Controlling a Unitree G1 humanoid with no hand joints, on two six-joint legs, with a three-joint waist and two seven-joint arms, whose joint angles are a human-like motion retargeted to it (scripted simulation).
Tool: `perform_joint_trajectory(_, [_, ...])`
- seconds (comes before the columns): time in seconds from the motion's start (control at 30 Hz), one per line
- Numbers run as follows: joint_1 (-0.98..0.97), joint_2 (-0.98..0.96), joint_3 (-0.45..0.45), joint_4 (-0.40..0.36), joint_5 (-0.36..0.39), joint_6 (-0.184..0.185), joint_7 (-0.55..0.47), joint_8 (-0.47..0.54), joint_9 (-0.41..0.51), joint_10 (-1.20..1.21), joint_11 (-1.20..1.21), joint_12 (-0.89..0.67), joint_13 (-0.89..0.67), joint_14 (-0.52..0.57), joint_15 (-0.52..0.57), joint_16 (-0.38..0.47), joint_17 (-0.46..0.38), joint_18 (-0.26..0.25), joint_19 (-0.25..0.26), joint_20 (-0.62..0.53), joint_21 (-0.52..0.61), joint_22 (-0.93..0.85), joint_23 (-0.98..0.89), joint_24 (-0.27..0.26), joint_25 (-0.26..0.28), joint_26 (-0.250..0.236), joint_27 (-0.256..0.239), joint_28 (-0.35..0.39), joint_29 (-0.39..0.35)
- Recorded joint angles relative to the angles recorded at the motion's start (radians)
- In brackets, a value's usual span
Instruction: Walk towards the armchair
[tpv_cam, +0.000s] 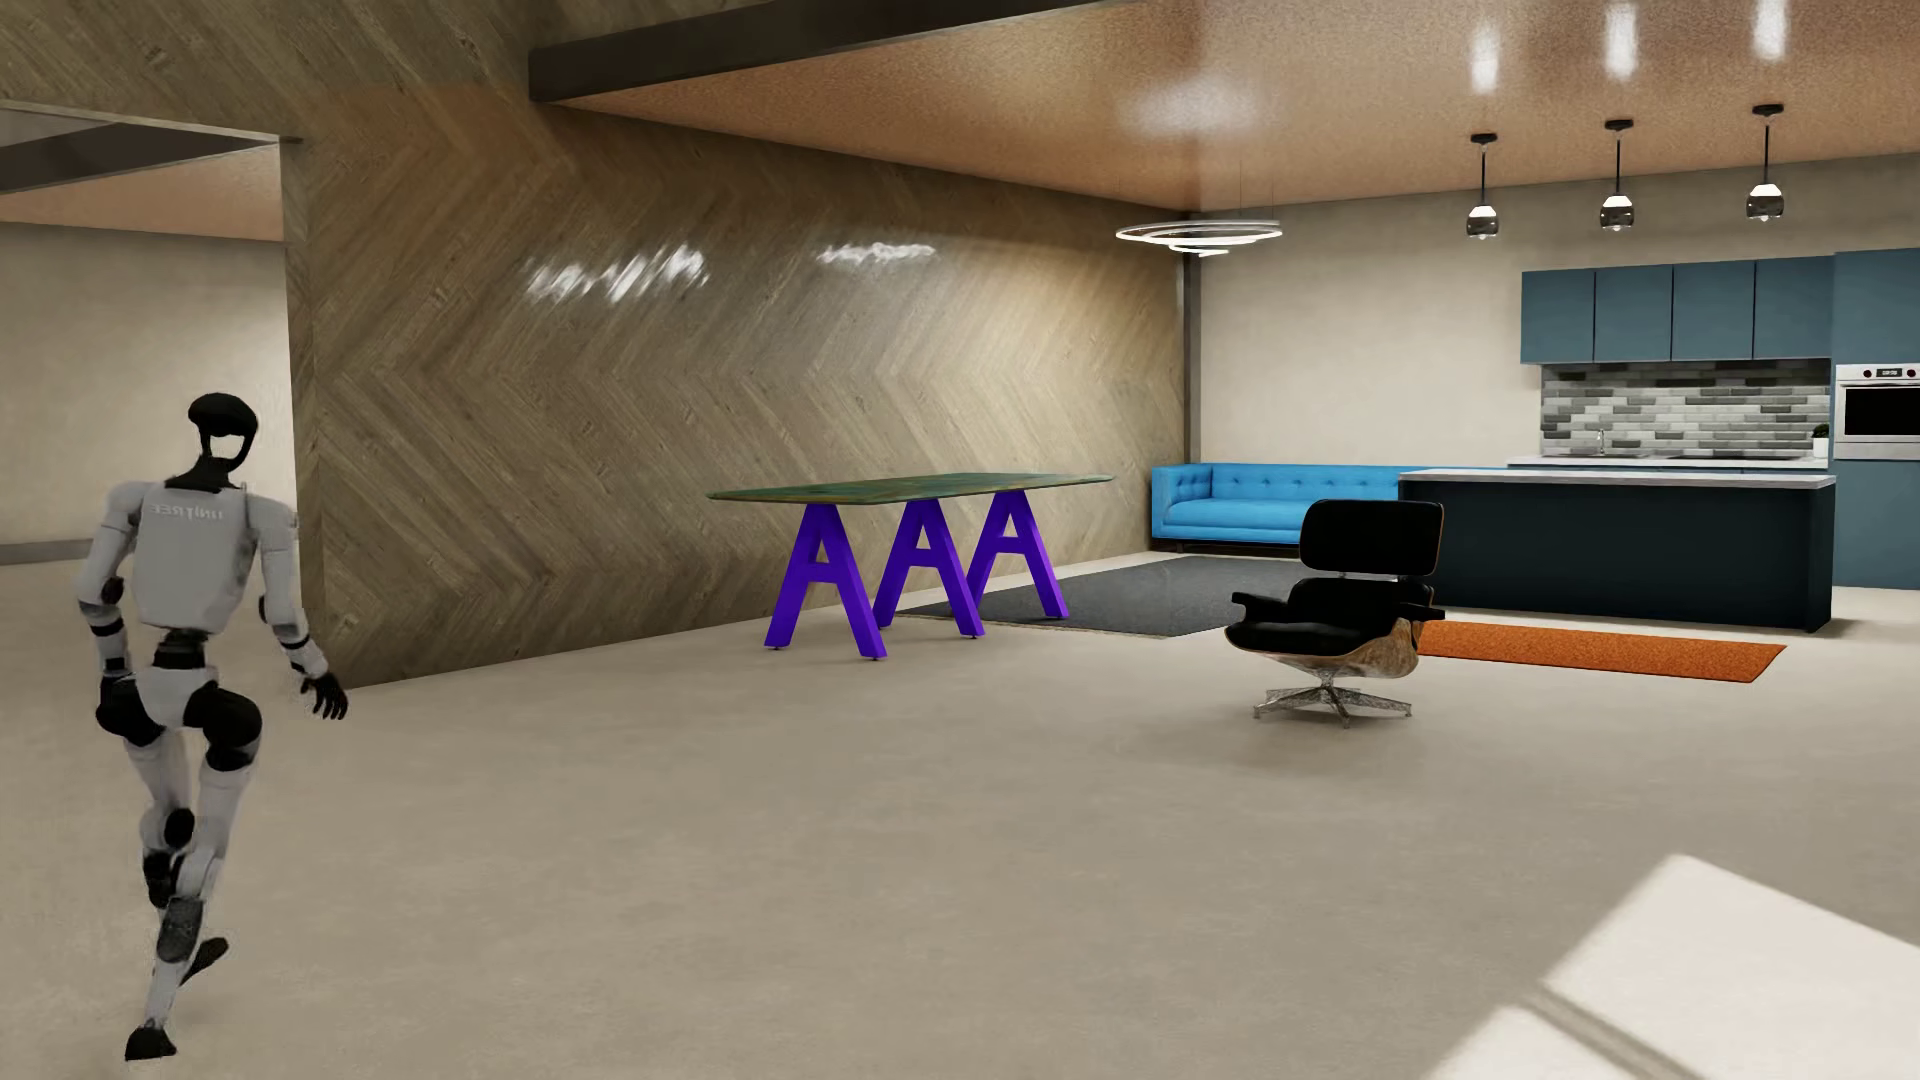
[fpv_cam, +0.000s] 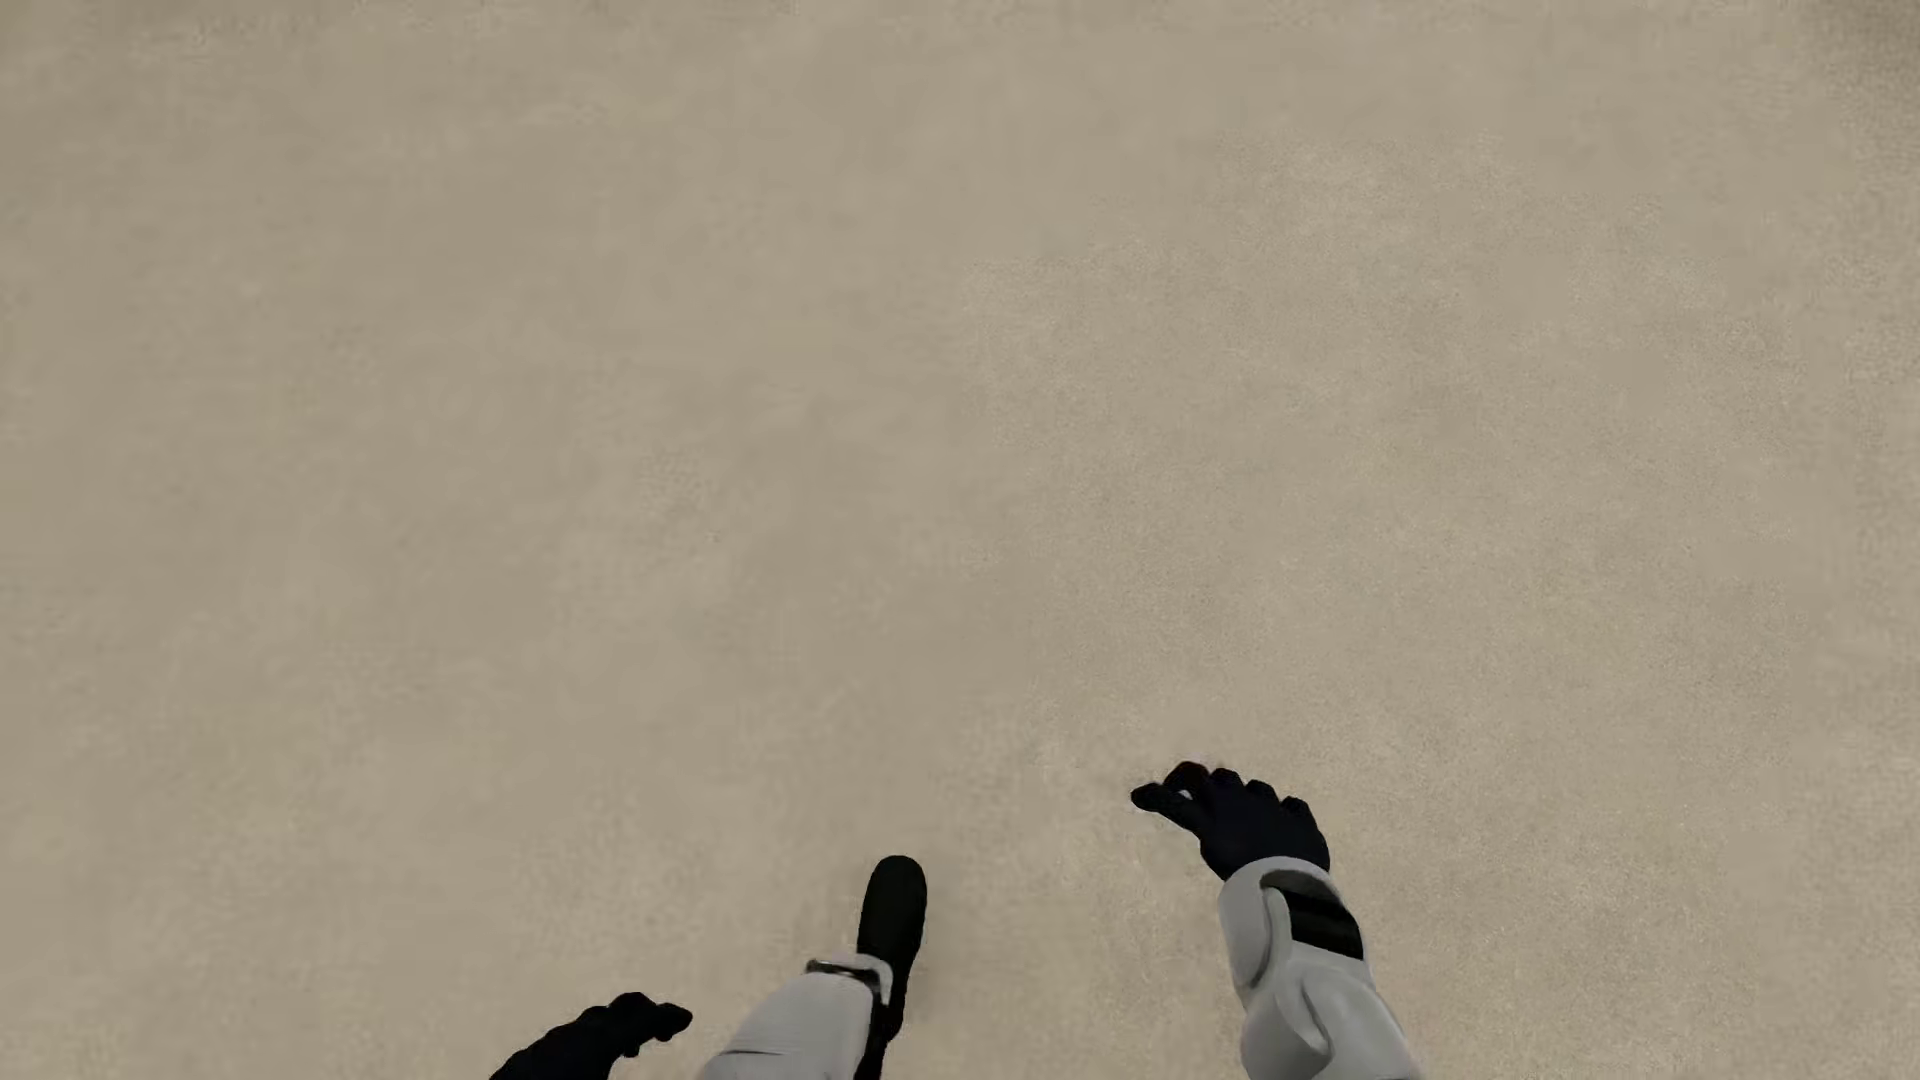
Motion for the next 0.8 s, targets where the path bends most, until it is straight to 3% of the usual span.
perform_joint_trajectory(0.03, [0.023, -0.026, 0.000, 0.018, 0.011, -0.014, 0.033, 0.006, 0.003, 0.079, 0.160, -0.007, 0.011, 0.069, 0.105, -0.007, -0.011, 0.032, 0.024, 0.033, -0.006, 0.052, 0.050, -0.020, -0.005, 0.032, 0.041, 0.001, 0.017])
perform_joint_trajectory(0.07, [0.026, -0.090, 0.000, 0.054, 0.031, -0.028, 0.088, 0.003, 0.005, 0.194, 0.374, -0.011, 0.034, 0.013, 0.221, -0.020, -0.013, 0.041, 0.181, 0.082, -0.022, 0.119, 0.103, -0.050, -0.014, 0.082, 0.093, -0.002, 0.013])
perform_joint_trajectory(0.1, [0.059, -0.181, 0.003, 0.097, 0.021, -0.042, 0.145, -0.053, 0.006, 0.276, 0.591, -0.016, 0.069, -0.071, 0.363, -0.027, -0.002, 0.048, 0.399, 0.128, -0.049, 0.194, 0.146, -0.073, -0.021, 0.138, 0.154, -0.008, -0.004])
perform_joint_trajectory(0.13, [0.121, -0.278, 0.001, 0.131, -0.039, -0.053, 0.198, -0.125, 0.006, 0.309, 0.750, -0.030, 0.113, -0.139, 0.407, -0.019, 0.015, 0.051, 0.406, 0.144, -0.086, 0.278, 0.173, -0.067, -0.014, 0.184, 0.199, -0.030, -0.037])
perform_joint_trajectory(0.17, [0.197, -0.368, -0.009, 0.148, -0.113, -0.061, 0.239, -0.194, 0.005, 0.303, 0.841, -0.057, 0.163, -0.184, 0.347, 0.005, 0.034, 0.055, 0.331, 0.105, -0.138, 0.364, 0.190, -0.011, 0.023, 0.211, 0.221, -0.071, -0.066])
perform_joint_trajectory(0.23, [0.347, -0.523, -0.040, 0.158, -0.245, -0.070, 0.302, -0.331, -0.001, 0.241, 0.864, -0.094, 0.268, -0.235, 0.327, 0.056, 0.052, 0.057, 0.279, -0.022, -0.231, 0.428, 0.215, 0.175, 0.119, 0.183, 0.205, -0.105, -0.068])
perform_joint_trajectory(0.27, [0.417, -0.591, -0.055, 0.157, -0.260, -0.070, 0.331, -0.372, -0.005, 0.198, 0.805, -0.100, 0.309, -0.251, 0.328, 0.047, 0.048, 0.056, 0.266, -0.009, -0.234, 0.394, 0.237, 0.180, 0.132, 0.152, 0.200, -0.077, -0.052])
perform_joint_trajectory(0.3, [0.479, -0.654, -0.067, 0.154, -0.247, -0.066, 0.358, -0.393, -0.009, 0.157, 0.706, -0.098, 0.348, -0.266, 0.312, 0.026, 0.030, 0.054, 0.265, 0.052, -0.221, 0.337, 0.261, 0.107, 0.123, 0.109, 0.183, -0.045, -0.029])
perform_joint_trajectory(0.33, [0.536, -0.701, -0.076, 0.149, -0.240, -0.061, 0.385, -0.414, -0.013, 0.119, 0.571, -0.097, 0.381, -0.282, 0.303, 0.003, 0.001, 0.052, 0.258, 0.116, -0.186, 0.280, 0.292, -0.003, 0.077, 0.073, 0.162, -0.026, 0.005])
perform_joint_trajectory(0.37, [0.591, -0.720, -0.084, 0.143, -0.248, -0.057, 0.408, -0.457, -0.013, 0.083, 0.387, -0.101, 0.401, -0.297, 0.300, -0.005, -0.028, 0.046, 0.261, 0.144, -0.135, 0.226, 0.328, -0.093, 0.002, 0.048, 0.140, -0.015, 0.055])
perform_joint_trajectory(0.4, [0.644, -0.705, -0.091, 0.136, -0.260, -0.054, 0.428, -0.529, -0.013, 0.050, 0.149, -0.110, 0.412, -0.315, 0.324, 0.004, -0.050, 0.038, 0.264, 0.130, -0.087, 0.176, 0.360, -0.135, -0.082, 0.032, 0.120, -0.003, 0.115])
perform_joint_trajectory(0.47, [0.752, -0.648, -0.102, 0.121, -0.227, -0.049, 0.447, -0.647, -0.009, -0.024, -0.325, -0.153, 0.425, -0.328, 0.355, 0.040, -0.042, 0.025, 0.266, 0.057, -0.060, 0.113, 0.385, -0.110, -0.190, 0.043, 0.104, 0.033, 0.215])
perform_joint_trajectory(0.5, [0.795, -0.649, -0.107, 0.116, -0.202, -0.045, 0.459, -0.654, -0.006, -0.030, -0.400, -0.172, 0.426, -0.332, 0.307, 0.044, -0.024, 0.020, 0.272, 0.040, -0.073, 0.101, 0.380, -0.093, -0.215, 0.069, 0.100, 0.061, 0.247])
perform_joint_trajectory(0.53, [0.834, -0.656, -0.111, 0.119, -0.175, -0.038, 0.472, -0.626, -0.004, -0.004, -0.367, -0.174, 0.421, -0.320, 0.344, 0.035, -0.003, 0.010, 0.239, 0.053, -0.095, 0.092, 0.363, -0.101, -0.229, 0.097, 0.095, 0.087, 0.266])
perform_joint_trajectory(0.57, [0.856, -0.670, -0.116, 0.132, -0.143, -0.027, 0.477, -0.583, -0.001, 0.040, -0.292, -0.162, 0.416, -0.281, 0.399, 0.016, 0.030, 0.012, 0.136, 0.086, -0.138, 0.082, 0.330, -0.136, -0.220, 0.113, 0.096, 0.106, 0.253])
perform_joint_trajectory(0.63, [0.831, -0.659, -0.123, 0.186, -0.126, 0.000, 0.469, -0.596, 0.004, 0.249, -0.155, -0.119, 0.412, -0.088, 0.458, -0.019, 0.120, 0.044, 0.022, 0.133, -0.233, 0.083, 0.256, -0.210, -0.171, 0.126, 0.101, 0.104, 0.170])
perform_joint_trajectory(0.67, [0.764, -0.648, -0.123, 0.244, -0.117, 0.016, 0.459, -0.599, 0.007, 0.453, -0.083, -0.101, 0.401, 0.010, 0.395, -0.026, 0.168, 0.036, 0.015, 0.128, -0.270, 0.099, 0.234, -0.222, -0.141, 0.133, 0.110, 0.076, 0.124])
perform_joint_trajectory(0.7, [0.663, -0.615, -0.114, 0.290, -0.098, 0.033, 0.412, -0.594, 0.008, 0.662, -0.050, -0.086, 0.374, 0.128, 0.334, -0.023, 0.208, 0.079, 0.020, 0.095, -0.284, 0.117, 0.231, -0.193, -0.124, 0.134, 0.115, 0.034, 0.077])
perform_joint_trajectory(0.77, [0.427, -0.501, -0.088, 0.288, -0.055, 0.056, 0.269, -0.570, 0.008, 0.954, -0.080, -0.052, 0.283, 0.037, 0.256, -0.011, 0.244, 0.147, 0.041, 0.010, -0.225, 0.127, 0.275, -0.075, -0.177, 0.100, 0.116, -0.049, -0.033])
perform_joint_trajectory(0.8, [0.313, -0.436, -0.072, 0.296, -0.037, 0.061, 0.229, -0.552, 0.004, 1.025, -0.113, -0.027, 0.225, 0.033, 0.229, -0.015, 0.255, 0.143, 0.050, -0.006, -0.183, 0.117, 0.303, -0.026, -0.209, 0.079, 0.104, -0.056, -0.075])
